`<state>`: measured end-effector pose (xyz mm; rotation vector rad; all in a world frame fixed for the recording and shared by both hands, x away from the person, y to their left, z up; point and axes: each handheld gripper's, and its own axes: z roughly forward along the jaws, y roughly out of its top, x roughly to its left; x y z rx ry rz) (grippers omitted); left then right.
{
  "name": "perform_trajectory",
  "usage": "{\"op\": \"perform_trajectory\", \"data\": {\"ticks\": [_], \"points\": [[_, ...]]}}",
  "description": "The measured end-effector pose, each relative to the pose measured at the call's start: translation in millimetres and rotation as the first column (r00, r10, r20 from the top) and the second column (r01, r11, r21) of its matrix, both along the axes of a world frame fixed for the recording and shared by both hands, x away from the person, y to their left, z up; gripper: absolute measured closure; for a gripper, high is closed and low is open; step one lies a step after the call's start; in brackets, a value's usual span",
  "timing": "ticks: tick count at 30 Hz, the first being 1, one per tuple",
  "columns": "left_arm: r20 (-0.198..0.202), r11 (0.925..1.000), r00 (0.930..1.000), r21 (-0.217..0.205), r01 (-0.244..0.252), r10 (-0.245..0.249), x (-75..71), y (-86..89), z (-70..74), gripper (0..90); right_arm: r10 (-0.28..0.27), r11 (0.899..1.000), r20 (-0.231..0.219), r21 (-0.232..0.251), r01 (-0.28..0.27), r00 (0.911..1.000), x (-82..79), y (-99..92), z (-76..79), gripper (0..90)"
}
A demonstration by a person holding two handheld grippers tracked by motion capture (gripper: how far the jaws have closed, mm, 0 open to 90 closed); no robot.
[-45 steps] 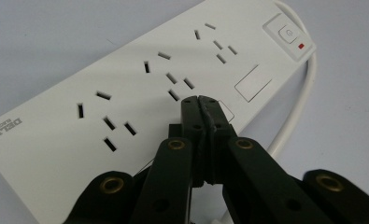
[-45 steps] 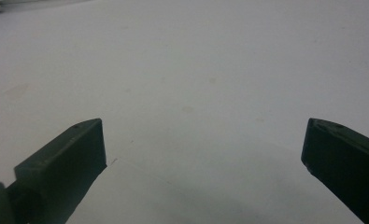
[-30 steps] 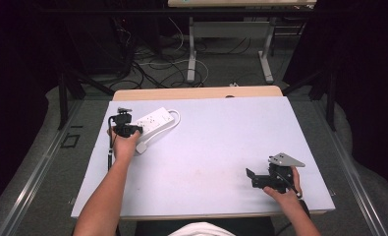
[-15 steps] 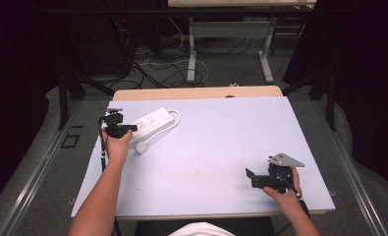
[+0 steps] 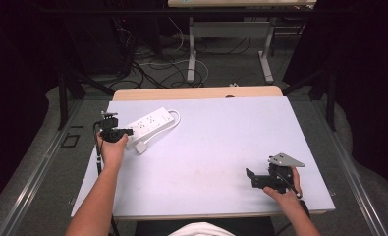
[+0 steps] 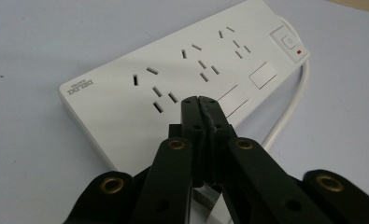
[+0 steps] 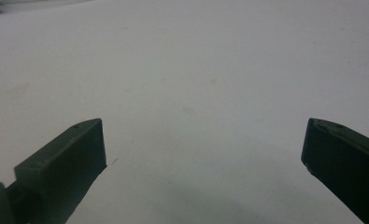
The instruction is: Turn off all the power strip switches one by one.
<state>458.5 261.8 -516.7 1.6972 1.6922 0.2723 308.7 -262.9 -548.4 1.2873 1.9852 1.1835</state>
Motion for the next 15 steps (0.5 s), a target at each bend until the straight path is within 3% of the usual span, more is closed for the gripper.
{"op": "perform_trajectory", "data": {"ticks": [9,15], "points": [[-0.025,0.9999,0.9996,0.012,0.012,-0.012,-1.6,5.0,-4.5,90.0,0.004,1.0,0.006,-0.007,-0.004,1.0,0.6,-0.5,-0.3,0.0],[-0.017,0.9999,0.9998,0.0,-0.01,0.01,-1.3,5.1,-8.5,90.0,0.007,1.0,0.009,-0.012,-0.007,0.9999,0.8,-0.6,-0.5,0.0]]}}
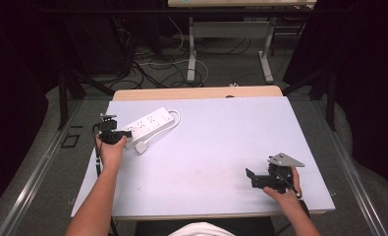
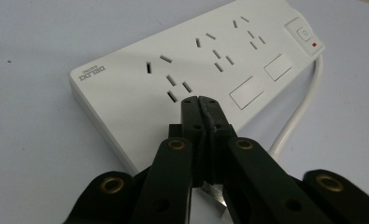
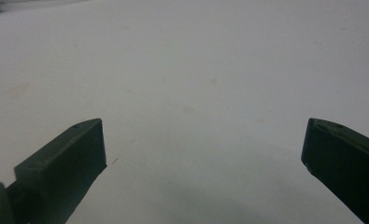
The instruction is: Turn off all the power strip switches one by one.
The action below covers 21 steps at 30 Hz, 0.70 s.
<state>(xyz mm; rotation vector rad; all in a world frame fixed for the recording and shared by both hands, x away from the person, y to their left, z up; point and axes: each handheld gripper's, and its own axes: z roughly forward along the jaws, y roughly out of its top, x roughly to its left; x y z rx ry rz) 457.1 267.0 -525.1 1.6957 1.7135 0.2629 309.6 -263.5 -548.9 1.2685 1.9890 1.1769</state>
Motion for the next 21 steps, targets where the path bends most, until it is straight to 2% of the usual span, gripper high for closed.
{"op": "perform_trajectory", "data": {"ticks": [2,4,6,8,10,12,15,17,18,21], "points": [[0.0,1.0,1.0,-0.001,-0.002,0.002,0.4,-0.2,-0.3,90.0,-0.005,1.0,-0.01,0.008,0.005,0.9999,-0.3,0.7,-0.1,0.0],[-0.002,0.9999,1.0,0.01,0.004,-0.004,0.9,-0.1,-0.8,90.0,0.0,1.0,-0.001,0.0,0.0,1.0,0.0,0.1,0.0,0.0],[-0.021,0.9999,0.9997,0.006,0.014,-0.014,1.5,-0.4,-1.0,90.0,0.0,1.0,0.0,0.002,0.0,1.0,0.1,0.3,0.0,0.0],[-0.009,0.9999,1.0,0.014,0.002,-0.001,1.9,-1.5,-3.2,90.0,-0.001,1.0,-0.004,0.004,0.001,1.0,-0.1,0.5,-0.2,0.0],[-0.021,0.9998,0.9997,0.015,0.011,-0.01,1.8,-0.9,-2.2,90.0,-0.002,1.0,-0.005,0.005,0.002,1.0,-0.1,0.4,-0.1,0.0],[-0.008,0.9999,1.0,0.015,0.0,0.0,2.1,-2.3,-3.2,90.0,0.0,1.0,-0.006,0.004,0.0,1.0,0.1,0.3,-0.1,0.0],[-0.016,0.9998,0.9998,0.016,0.008,-0.008,2.3,-2.3,-2.6,90.0,-0.001,1.0,-0.007,0.006,0.001,1.0,0.0,0.8,-0.3,0.0],[-0.006,0.9997,0.9999,0.024,0.01,-0.01,3.1,-3.7,-3.5,90.0,0.0,1.0,-0.007,0.006,0.0,1.0,0.0,1.1,-0.4,0.0],[-0.005,0.9999,0.9999,0.007,0.011,-0.011,3.4,-5.4,-4.1,90.0,0.002,1.0,-0.005,0.008,-0.002,1.0,0.3,1.2,-0.6,0.0],[-0.021,0.9995,0.9995,0.022,0.024,-0.024,4.1,-8.9,-2.7,90.0,-0.001,1.0,-0.006,0.003,0.001,1.0,0.3,0.7,-0.4,0.0]]}}
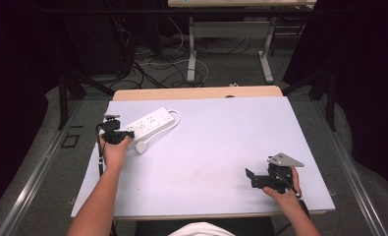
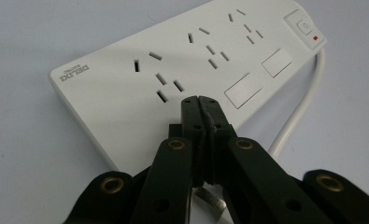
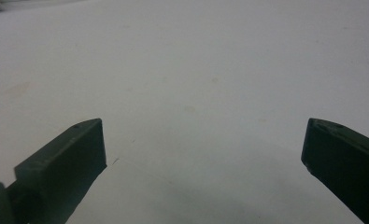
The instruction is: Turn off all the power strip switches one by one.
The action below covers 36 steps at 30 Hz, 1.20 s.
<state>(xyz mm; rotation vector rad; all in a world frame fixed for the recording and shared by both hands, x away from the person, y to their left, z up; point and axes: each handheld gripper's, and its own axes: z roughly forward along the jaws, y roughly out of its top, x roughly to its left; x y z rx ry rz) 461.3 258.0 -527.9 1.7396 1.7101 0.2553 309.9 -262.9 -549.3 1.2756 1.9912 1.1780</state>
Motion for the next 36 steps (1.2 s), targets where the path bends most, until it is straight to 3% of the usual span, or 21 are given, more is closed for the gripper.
{"op": "perform_trajectory", "data": {"ticks": [22,28,31,36], "points": [[0.018,0.9999,0.9998,0.005,-0.011,0.011,1.2,-1.5,-1.7,90.0,-0.001,1.0,0.001,-0.002,0.001,1.0,-0.6,-0.8,0.3,0.0],[0.001,1.0,1.0,0.003,0.0,0.0,0.1,-0.8,-0.6,90.0,0.0,1.0,0.002,-0.001,0.0,1.0,-1.0,-0.9,0.4,0.0],[0.021,0.9999,0.9997,-0.003,-0.014,0.014,0.1,-1.7,-2.3,90.0,-0.006,1.0,0.003,0.008,0.006,1.0,-1.2,-0.1,0.0,0.0],[0.021,0.9999,0.9997,-0.001,-0.012,0.012,-0.8,-1.1,-3.0,90.0,-0.005,1.0,0.008,-0.002,0.005,1.0,-1.1,-0.6,0.0,0.0]]}}
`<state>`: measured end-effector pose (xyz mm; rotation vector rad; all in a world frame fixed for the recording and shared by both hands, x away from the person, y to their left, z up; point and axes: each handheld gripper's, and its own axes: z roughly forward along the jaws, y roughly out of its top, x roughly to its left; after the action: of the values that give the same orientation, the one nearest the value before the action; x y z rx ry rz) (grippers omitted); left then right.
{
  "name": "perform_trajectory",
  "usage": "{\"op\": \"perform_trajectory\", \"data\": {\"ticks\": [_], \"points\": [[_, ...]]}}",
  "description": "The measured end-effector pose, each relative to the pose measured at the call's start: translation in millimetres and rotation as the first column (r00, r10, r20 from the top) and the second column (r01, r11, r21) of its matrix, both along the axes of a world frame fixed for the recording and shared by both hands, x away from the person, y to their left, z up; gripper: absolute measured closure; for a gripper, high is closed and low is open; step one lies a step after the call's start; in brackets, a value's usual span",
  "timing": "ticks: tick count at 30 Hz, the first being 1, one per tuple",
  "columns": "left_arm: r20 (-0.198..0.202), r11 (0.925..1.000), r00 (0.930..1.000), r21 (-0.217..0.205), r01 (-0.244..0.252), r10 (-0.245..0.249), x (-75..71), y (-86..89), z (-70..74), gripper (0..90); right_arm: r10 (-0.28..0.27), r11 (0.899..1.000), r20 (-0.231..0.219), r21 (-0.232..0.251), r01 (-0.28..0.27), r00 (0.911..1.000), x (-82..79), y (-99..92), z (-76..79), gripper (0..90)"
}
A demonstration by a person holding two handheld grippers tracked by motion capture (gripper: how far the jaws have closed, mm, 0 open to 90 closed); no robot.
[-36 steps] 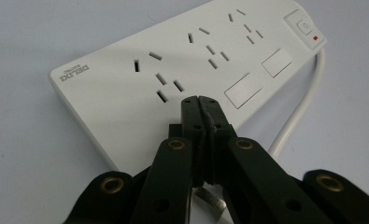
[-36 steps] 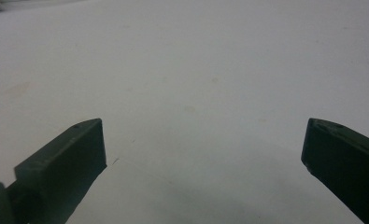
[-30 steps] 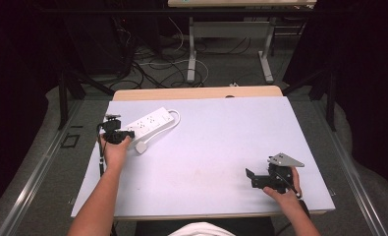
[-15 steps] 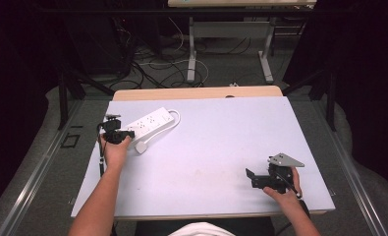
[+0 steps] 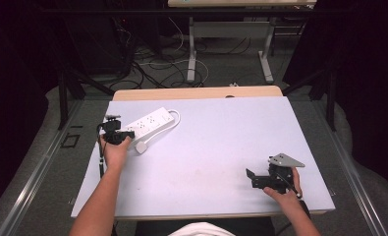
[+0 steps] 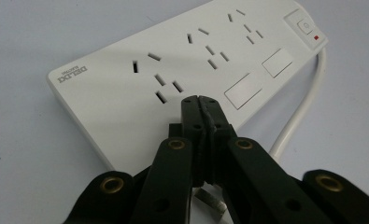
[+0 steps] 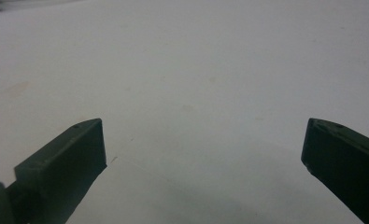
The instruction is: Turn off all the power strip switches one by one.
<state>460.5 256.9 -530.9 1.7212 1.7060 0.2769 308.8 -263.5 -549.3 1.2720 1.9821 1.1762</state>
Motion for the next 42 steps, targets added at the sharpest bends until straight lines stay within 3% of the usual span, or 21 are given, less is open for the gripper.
{"op": "perform_trajectory", "data": {"ticks": [4,5,6,11,12,16,18,25,26,30,31,37,38,42], "points": [[0.003,0.9999,0.9999,0.005,-0.014,0.014,-2.5,2.4,-1.1,90.0,0.001,1.0,-0.001,-0.001,-0.001,1.0,0.0,0.1,0.0,0.0],[-0.012,1.0,0.9999,0.005,-0.002,0.002,-3.0,3.0,0.1,90.0,0.002,1.0,0.002,0.001,-0.002,1.0,0.4,0.3,-0.5,0.0],[-0.014,1.0,0.9999,0.009,-0.001,0.001,-3.1,2.7,0.4,90.0,0.002,1.0,-0.016,0.008,-0.002,0.9999,0.1,0.9,-0.2,0.0],[-0.013,1.0,0.9999,0.004,-0.002,0.002,-3.0,3.4,0.2,90.0,0.006,1.0,-0.003,0.001,-0.006,1.0,1.1,1.7,-0.4,0.0],[0.002,0.9999,0.9999,0.001,-0.014,0.014,-2.7,2.8,-1.1,90.0,0.009,1.0,-0.008,0.005,-0.009,0.9999,1.7,1.4,-0.7,0.0],[-0.017,1.0,0.9999,-0.003,0.0,0.0,-2.6,4.7,0.3,90.0,0.007,1.0,-0.008,0.005,-0.007,0.9999,2.2,0.5,-1.0,0.0],[-0.002,0.9999,0.9999,-0.004,-0.011,0.011,-2.2,4.1,-0.8,90.0,0.006,1.0,-0.005,0.001,-0.006,1.0,2.3,0.0,-1.2,0.0],[-0.015,1.0,0.9999,0.005,0.001,0.0,-2.2,4.3,0.8,90.0,-0.006,1.0,-0.002,0.004,0.006,1.0,1.3,-0.6,-1.4,0.0],[-0.001,0.9999,0.9999,-0.002,-0.014,0.014,-2.3,2.7,0.0,90.0,-0.006,1.0,-0.002,0.004,0.006,1.0,1.3,-0.6,-1.4,0.0],[0.003,0.9998,0.9998,0.003,0.018,-0.018,-4.8,4.5,4.5,90.0,0.003,1.0,-0.005,0.0,-0.003,1.0,0.8,-1.3,-0.6,0.0],[0.028,1.0,0.9996,-0.008,0.005,-0.005,-5.5,3.2,4.5,90.0,-0.001,1.0,-0.001,0.001,0.001,1.0,0.7,-0.7,-0.5,0.0],[0.042,0.9984,0.9978,-0.022,0.052,-0.051,-9.9,4.6,13.6,90.0,0.004,1.0,-0.005,0.004,-0.004,1.0,0.6,-0.1,-0.2,0.0],[0.052,0.9982,0.9971,-0.02,0.057,-0.056,-10.4,4.8,14.9,85.1,0.002,1.0,-0.007,0.004,-0.002,1.0,0.6,0.1,-0.1,0.0],[0.074,0.9973,0.995,-0.025,0.069,-0.067,-13.5,2.5,21.4,80.7,0.004,1.0,-0.004,0.004,-0.004,1.0,0.1,1.1,0.3,0.0]]}}
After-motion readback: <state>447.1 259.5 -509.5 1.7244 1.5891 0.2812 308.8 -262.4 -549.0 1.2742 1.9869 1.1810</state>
